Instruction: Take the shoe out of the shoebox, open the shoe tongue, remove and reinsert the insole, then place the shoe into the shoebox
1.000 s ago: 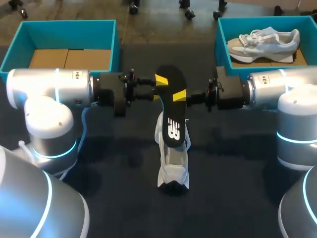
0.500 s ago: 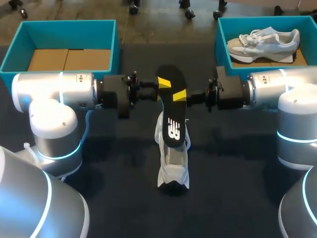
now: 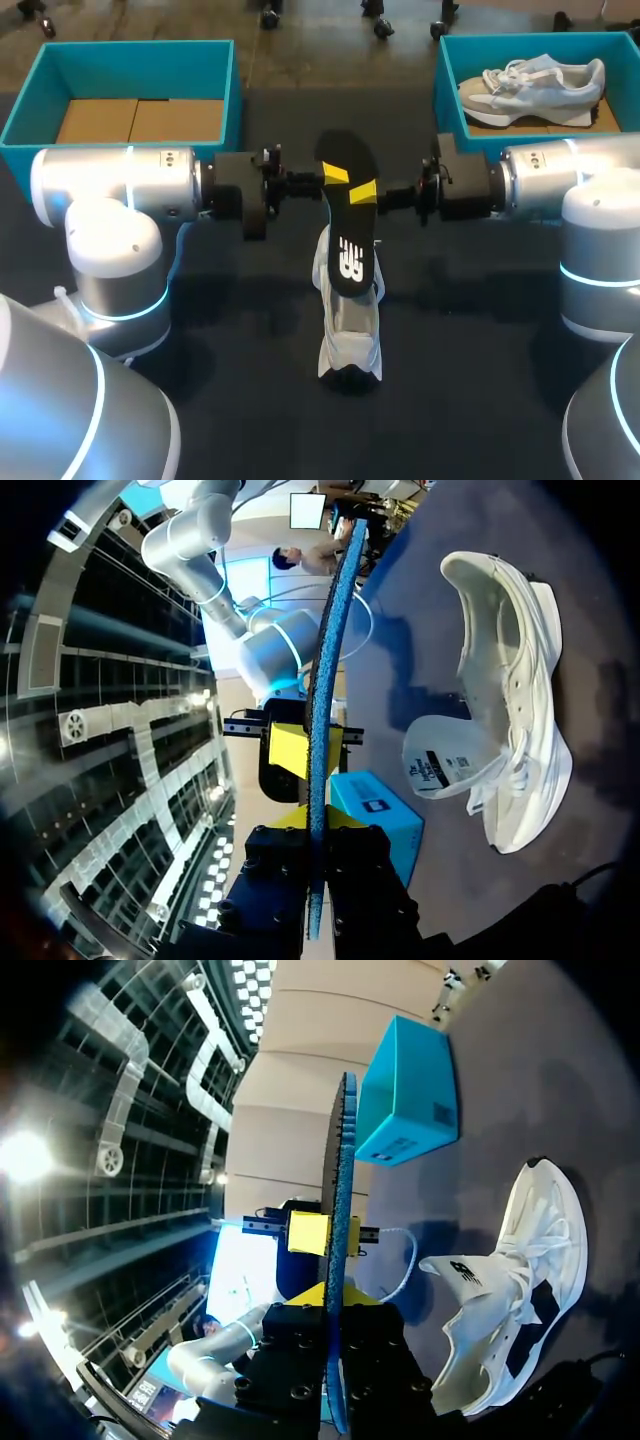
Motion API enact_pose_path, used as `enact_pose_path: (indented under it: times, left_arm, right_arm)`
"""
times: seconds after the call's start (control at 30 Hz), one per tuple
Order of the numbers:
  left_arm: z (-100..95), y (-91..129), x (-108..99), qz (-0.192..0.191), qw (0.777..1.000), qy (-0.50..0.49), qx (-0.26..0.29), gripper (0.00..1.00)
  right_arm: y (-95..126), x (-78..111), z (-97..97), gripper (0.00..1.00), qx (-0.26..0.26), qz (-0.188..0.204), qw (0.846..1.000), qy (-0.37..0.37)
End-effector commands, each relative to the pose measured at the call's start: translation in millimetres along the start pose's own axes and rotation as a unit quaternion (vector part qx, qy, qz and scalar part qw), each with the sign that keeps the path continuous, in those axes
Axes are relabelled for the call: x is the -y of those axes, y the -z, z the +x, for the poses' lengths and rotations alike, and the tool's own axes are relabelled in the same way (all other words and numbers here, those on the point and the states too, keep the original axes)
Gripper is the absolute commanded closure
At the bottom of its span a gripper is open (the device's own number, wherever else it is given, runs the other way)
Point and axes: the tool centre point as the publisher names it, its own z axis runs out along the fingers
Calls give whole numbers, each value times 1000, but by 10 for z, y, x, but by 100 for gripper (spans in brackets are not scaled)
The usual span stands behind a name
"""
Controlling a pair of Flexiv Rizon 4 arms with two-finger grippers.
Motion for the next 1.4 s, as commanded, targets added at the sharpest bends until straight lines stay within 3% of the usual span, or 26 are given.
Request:
enact_pose_path:
  times: [0.03,0.07,0.1,0.13,0.5,0.8,0.97,1.03,1.37,1.4]
  left_arm:
    - [-3,-3,12,0,1000,-2,1,100]
    - [-8,7,17,0,1000,-2,1,100]
    - [-15,19,24,0,1000,-2,1,100]
    - [-24,35,33,1,1000,-3,1,100]
    - [-74,310,166,17,1000,-2,-25,100]
    - [-145,614,414,60,997,37,-29,100]
    - [-260,806,504,89,994,70,-6,100]
    - [-310,870,572,78,996,20,-38,100]
    - [-310,870,572,78,996,20,-38,100]
    - [-340,827,592,83,995,21,-41,100]
  right_arm:
    - [-29,3,-4,100,0,-1,1000,0]
    - [-18,10,-5,95,2,4,1000,6]
    - [-4,18,-1,64,4,8,1000,14]
    - [15,27,5,0,7,13,1000,21]
    - [366,147,-3,0,33,94,985,137]
    - [653,169,-161,0,79,180,952,235]
    - [746,183,-196,0,82,191,949,238]
    - [746,183,-196,0,82,191,949,238]
    - [746,183,-196,0,82,191,949,238]
    - [749,189,-173,0,102,196,943,250]
